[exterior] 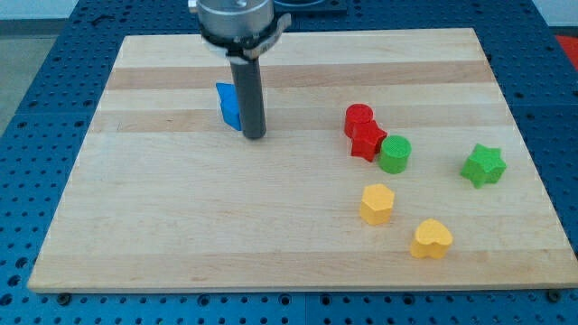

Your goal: Move the yellow heart closer to the blue cube and blue triangle

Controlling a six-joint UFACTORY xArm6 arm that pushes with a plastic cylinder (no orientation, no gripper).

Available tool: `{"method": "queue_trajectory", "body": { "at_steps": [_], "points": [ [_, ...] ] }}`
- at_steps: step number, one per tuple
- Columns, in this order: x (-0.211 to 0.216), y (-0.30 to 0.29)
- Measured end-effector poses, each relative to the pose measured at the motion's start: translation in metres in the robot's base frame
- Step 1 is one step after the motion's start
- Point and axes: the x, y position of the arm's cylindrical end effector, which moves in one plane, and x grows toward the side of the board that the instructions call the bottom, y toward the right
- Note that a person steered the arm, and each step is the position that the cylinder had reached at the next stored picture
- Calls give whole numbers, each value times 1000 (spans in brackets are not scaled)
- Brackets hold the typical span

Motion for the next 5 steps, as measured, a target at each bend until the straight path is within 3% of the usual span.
{"method": "queue_trajectory", "body": {
  "at_steps": [2, 3, 5],
  "points": [
    [112, 32],
    [159, 88],
    [165, 206]
  ]
}}
